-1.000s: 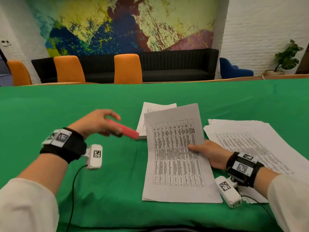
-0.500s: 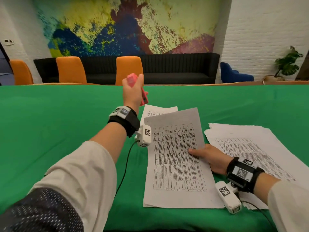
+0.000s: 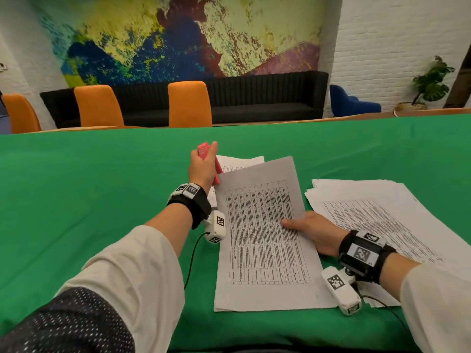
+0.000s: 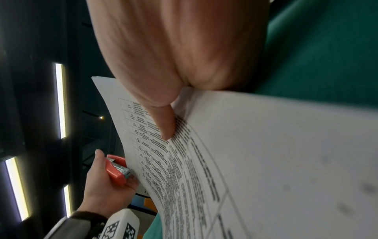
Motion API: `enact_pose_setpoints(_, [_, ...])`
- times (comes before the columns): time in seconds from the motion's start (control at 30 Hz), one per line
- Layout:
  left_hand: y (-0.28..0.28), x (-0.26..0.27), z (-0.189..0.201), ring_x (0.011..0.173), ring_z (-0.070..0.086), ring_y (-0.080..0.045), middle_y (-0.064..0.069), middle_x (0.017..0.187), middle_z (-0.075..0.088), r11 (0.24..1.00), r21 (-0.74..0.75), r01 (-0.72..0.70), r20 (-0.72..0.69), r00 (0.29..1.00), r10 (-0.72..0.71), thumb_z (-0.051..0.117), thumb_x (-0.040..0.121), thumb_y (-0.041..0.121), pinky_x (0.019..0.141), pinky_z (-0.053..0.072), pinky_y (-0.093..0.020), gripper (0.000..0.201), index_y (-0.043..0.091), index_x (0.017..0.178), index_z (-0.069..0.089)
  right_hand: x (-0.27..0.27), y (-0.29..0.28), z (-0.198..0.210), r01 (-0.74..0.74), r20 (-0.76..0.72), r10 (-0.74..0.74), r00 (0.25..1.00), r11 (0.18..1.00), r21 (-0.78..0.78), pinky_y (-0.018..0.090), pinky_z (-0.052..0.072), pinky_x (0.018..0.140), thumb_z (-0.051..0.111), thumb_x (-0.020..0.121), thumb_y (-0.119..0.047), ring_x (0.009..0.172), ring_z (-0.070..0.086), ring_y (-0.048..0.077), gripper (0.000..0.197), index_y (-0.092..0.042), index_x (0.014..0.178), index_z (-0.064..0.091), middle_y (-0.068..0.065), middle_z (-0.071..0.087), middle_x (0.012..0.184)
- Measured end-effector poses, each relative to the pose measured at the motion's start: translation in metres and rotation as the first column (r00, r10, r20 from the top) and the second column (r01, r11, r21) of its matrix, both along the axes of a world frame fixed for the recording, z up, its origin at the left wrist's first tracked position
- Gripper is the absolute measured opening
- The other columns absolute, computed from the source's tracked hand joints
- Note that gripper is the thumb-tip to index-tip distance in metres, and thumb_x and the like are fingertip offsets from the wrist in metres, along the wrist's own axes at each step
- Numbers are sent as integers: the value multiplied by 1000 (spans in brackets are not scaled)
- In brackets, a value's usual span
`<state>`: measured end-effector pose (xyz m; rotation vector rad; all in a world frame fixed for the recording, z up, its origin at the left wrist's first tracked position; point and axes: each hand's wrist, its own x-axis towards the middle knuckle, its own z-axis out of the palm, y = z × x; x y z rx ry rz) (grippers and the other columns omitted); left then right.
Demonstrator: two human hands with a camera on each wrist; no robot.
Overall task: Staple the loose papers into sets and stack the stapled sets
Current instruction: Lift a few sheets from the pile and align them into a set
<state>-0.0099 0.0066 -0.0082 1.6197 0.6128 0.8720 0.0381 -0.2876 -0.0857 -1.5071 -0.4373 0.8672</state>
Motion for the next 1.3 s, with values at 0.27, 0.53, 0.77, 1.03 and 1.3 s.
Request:
enact_pose_setpoints(0.27, [0, -2, -27, 84, 60, -20, 0, 95, 61, 1000, -1, 20, -76, 997, -20, 58, 94, 67, 95, 53, -47, 48, 20, 105, 57, 0, 0, 1, -11, -4, 11, 1000, 1000, 0, 59, 53, 103, 66, 97, -17, 112, 70, 44, 36, 1, 127, 62, 23, 73, 120])
enact_pose_setpoints(0.53, [-11, 0, -27, 78, 59, -17, 2, 91, 62, 998, 68, -6, -52, 999, 10, 60, 94, 64, 77, 51, -38, 45, 20, 100, 59, 0, 0, 0, 1, -6, -1, 1000, 1000, 9, 59, 53, 104, 71, 88, -21, 114, 69, 44, 45, 0, 128, 63, 23, 73, 121])
enact_pose_setpoints(0.77, [-19, -5, -23, 67, 54, -22, 0, 71, 60, 997, -70, -34, 12, 999, 35, 69, 81, 64, 69, 48, -37, 45, 22, 69, 56, 0, -1, 0, -16, -1, 16, 1000, 1000, 0, 59, 51, 106, 71, 88, -22, 114, 70, 43, 46, 0, 128, 64, 22, 73, 121])
enact_pose_setpoints(1.03, [-8, -17, 6, 82, 61, -23, -2, 94, 60, 979, -156, 128, -145, 978, -151, 67, 92, 59, 89, 59, -47, 39, 21, 99, 58, 1, -2, -2, -16, -1, 16, 1000, 1000, -2, 61, 50, 107, 72, 87, -23, 115, 69, 43, 49, 0, 130, 63, 23, 72, 123])
enact_pose_setpoints(1.3, [37, -88, -8, 72, 56, -23, -9, 87, 60, 958, 176, 225, -676, 735, -49, 61, 102, 38, 70, 51, -34, 32, 7, 103, 60, 0, -3, 1, -14, 4, 14, 1000, 1000, -14, 62, 51, 105, 73, 86, -24, 114, 70, 45, 50, -2, 129, 62, 23, 73, 121])
